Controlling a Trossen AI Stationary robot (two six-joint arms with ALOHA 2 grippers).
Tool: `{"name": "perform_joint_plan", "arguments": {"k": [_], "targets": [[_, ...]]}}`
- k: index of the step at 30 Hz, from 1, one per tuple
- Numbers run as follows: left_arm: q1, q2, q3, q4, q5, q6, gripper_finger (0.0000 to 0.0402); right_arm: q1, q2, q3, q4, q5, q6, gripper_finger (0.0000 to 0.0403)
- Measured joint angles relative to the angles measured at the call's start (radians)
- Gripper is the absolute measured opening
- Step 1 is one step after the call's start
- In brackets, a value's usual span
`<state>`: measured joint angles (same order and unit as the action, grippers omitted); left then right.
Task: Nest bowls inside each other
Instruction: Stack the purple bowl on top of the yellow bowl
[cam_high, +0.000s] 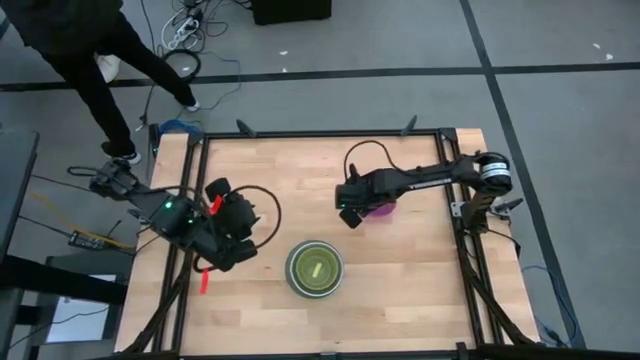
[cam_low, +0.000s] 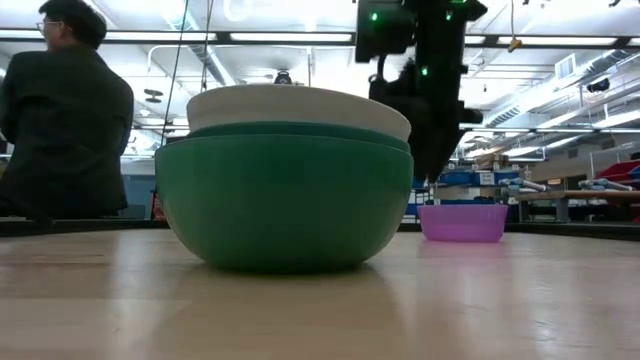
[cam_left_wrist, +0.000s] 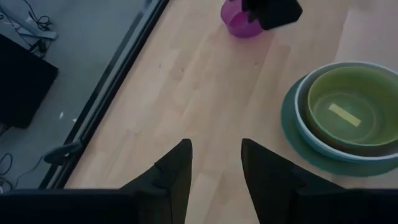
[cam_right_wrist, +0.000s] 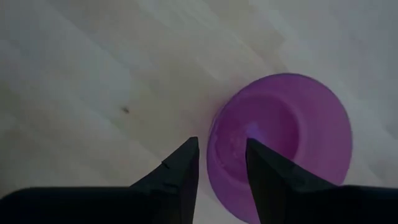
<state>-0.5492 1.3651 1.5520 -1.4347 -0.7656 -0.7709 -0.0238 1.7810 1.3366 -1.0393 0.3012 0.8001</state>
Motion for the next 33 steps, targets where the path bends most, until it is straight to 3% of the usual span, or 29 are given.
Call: {"name": "perform_joint_plan", "arguments": {"k": [17, 28, 33], "targets": [[-0.030, 0.001, 0.000, -0.011, -0.028, -0.027, 0.0147, -0.042, 0.194, 0.000, 0.034, -0.009, -0.041, 0.0113], [-0.030, 0.002, -0.020, -0.053, -0.031, -0.078, 0.0147, -0.043, 0.197, 0.000, 0.077, -0.039, -0.079, 0.0009], [-0.030, 0.003, -0.020, -0.053, -0.037, -0.079, 0.0147, -0.043, 0.197, 0.000, 0.081, -0.055, -0.085, 0.0004]]}}
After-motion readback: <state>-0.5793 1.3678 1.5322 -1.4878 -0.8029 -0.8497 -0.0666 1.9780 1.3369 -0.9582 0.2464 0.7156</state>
